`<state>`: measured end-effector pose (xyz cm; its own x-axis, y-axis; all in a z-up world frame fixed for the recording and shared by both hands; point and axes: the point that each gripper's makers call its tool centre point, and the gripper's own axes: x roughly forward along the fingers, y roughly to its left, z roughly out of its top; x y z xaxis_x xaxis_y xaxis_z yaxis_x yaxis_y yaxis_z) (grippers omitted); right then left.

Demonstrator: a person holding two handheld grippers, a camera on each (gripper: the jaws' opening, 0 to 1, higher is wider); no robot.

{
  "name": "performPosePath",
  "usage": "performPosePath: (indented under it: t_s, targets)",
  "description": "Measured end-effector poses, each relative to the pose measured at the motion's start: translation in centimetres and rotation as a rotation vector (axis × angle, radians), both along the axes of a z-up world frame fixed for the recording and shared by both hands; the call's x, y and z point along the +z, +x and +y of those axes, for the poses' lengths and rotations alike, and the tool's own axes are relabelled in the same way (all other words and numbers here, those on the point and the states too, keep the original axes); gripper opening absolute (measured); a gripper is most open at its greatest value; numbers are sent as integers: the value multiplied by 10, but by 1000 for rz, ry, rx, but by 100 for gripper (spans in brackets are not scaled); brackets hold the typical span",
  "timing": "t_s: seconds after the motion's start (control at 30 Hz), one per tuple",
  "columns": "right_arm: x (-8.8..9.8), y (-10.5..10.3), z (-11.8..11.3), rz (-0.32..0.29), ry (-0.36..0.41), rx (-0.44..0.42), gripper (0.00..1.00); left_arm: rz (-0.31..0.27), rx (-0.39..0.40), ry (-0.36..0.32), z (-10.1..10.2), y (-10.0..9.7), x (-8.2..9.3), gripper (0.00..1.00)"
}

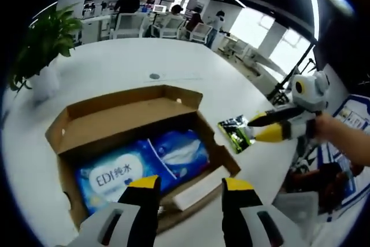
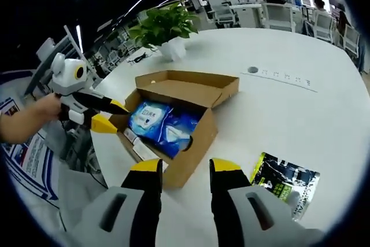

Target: Operate the shoe box by opening the lid, removing the specified soft item, and placing it in the target area until the item is outside and the box remains undamaged.

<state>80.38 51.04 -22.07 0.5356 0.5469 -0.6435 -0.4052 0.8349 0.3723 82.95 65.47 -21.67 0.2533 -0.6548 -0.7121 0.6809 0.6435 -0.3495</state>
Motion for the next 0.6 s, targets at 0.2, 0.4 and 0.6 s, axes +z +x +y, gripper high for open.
performPosePath:
  t_s: [0.2,0.4,0.6]
  targets:
    - [-3,9,28,9,-5,19,30,1,12,-9,22,9,-3,43]
    - [-5,13,50,16,-10,29,30,9,20,-14,41,12,-8,43]
    - [-10,27,67,19,-15,38,30,15,23,-20,55,14,-11,43]
